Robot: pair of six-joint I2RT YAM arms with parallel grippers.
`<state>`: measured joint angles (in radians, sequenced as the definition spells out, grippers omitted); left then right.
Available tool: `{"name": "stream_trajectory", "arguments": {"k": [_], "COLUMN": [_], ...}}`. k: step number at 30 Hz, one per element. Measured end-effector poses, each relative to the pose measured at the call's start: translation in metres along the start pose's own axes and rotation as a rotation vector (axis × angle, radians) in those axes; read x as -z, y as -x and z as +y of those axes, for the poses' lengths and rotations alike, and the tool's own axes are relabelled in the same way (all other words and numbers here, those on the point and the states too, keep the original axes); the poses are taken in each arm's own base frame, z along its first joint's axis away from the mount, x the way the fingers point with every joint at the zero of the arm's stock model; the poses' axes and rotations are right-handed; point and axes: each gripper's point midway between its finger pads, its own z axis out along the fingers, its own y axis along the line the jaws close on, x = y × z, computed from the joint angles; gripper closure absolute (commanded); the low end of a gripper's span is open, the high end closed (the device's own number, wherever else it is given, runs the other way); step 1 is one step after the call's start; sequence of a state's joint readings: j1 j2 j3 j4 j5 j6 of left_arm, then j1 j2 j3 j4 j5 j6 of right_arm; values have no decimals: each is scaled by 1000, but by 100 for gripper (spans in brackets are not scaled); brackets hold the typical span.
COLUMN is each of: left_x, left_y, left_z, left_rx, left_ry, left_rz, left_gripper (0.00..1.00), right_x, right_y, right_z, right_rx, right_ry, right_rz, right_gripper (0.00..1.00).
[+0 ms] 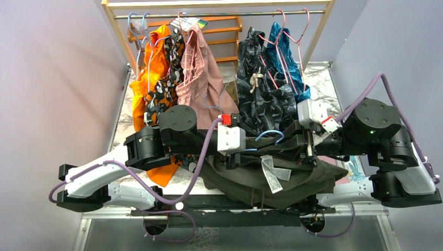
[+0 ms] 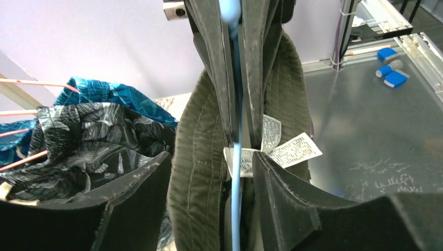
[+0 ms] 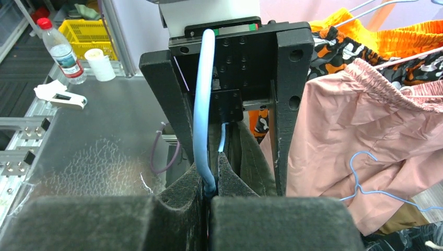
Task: Place the shorts on the hanger
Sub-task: Place the hanger at the clothesline.
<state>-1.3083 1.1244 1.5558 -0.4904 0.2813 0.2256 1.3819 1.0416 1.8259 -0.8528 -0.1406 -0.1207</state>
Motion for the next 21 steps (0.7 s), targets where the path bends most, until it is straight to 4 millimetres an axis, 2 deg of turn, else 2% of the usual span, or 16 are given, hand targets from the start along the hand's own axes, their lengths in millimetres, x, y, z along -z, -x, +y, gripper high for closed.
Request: {"name": "stream_trajectory", "arguments": {"k": [8, 10, 12, 16, 19, 21], "left_x": [-1, -1, -2, -2, -2, 0], "left_y": [9, 10, 10, 11, 11, 9], "left_z": [1, -1, -2, -5, -5, -3], "left_rx": [-21, -22, -21, -21, -24, -23], "left_ry": [-12, -19, -27, -43, -39, -28], "left_rz": [-12, -15, -16, -20, -25, -20], "left_gripper": [71, 82, 97, 100, 100, 100], "right_x": [-6, -6, -6, -6, -6, -6], "right_y": [-3, -2, -1, 0, 0, 0], "right_z": [0, -1, -1, -3, -4, -4], "right_rx": [2, 4, 8, 11, 12, 9], "right_ry": [4, 3, 1, -7, -14, -17], "right_rz": [12, 8, 7, 3, 3, 0], "right_gripper": [99, 99, 99, 98, 72, 60]}}
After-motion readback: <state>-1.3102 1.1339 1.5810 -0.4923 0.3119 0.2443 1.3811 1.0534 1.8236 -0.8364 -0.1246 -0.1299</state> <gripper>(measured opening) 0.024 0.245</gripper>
